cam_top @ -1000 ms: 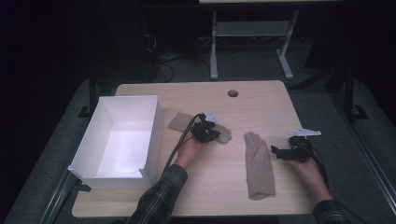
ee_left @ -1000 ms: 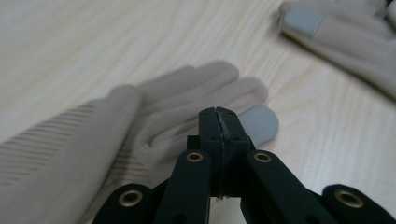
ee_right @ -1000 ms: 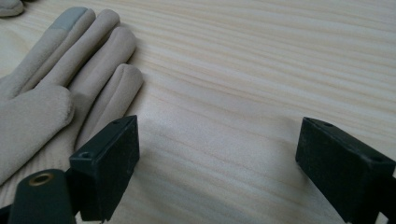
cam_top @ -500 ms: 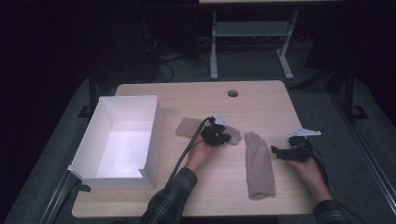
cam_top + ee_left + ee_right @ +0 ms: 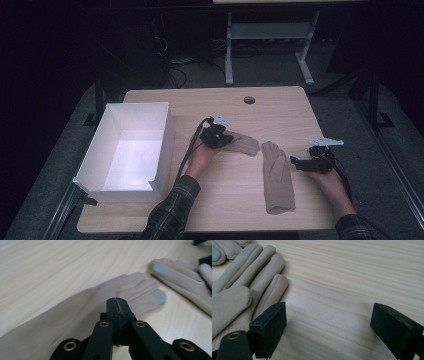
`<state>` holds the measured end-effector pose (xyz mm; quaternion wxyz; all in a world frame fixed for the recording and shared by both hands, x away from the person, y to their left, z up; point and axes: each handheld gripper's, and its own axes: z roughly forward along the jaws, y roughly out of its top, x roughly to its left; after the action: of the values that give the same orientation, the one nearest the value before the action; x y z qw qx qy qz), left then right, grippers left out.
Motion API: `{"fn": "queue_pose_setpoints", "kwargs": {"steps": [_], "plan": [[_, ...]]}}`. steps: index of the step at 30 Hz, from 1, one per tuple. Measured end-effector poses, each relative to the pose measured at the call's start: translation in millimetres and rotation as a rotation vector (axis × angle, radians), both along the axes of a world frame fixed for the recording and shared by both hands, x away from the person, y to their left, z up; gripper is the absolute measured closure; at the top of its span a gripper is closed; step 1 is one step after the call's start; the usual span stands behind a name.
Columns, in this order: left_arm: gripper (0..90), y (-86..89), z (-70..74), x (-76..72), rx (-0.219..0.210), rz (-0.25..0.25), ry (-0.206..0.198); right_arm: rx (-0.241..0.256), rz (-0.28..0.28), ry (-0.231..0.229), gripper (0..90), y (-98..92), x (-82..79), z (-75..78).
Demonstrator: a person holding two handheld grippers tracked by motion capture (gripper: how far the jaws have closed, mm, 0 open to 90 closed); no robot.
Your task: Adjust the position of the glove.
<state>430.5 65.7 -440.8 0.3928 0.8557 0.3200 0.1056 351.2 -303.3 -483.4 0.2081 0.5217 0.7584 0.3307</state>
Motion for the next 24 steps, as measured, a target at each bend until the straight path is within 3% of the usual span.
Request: {"fn": "queue_pose_setpoints", "kwargs": {"steps": [7,8,10,12,16,24], "plan": [[89.6,26.7,-0.9,8.5,0.010,0.088,-0.011,0.000,0.000,0.000,12.9,0.0,0.2,0.1],[89.6,31.8,-3.9,11.0,0.020,0.118,-0.002,0.000,0.000,0.001,12.9,0.0,0.2,0.1],[89.5,33.9,-5.6,12.3,0.032,0.126,-0.002,-0.001,0.000,0.000,12.9,-0.1,0.2,0.0],[89.5,37.1,-12.1,14.9,0.080,0.162,0.001,0.001,-0.001,0.002,12.9,0.0,0.2,0.1],[89.6,37.5,-19.8,16.4,0.123,0.174,0.028,0.001,-0.001,0.002,12.9,0.0,0.2,0.2],[89.6,38.1,-20.4,1.2,0.130,0.167,0.049,0.000,-0.001,0.001,12.9,0.0,0.2,0.1]]}}
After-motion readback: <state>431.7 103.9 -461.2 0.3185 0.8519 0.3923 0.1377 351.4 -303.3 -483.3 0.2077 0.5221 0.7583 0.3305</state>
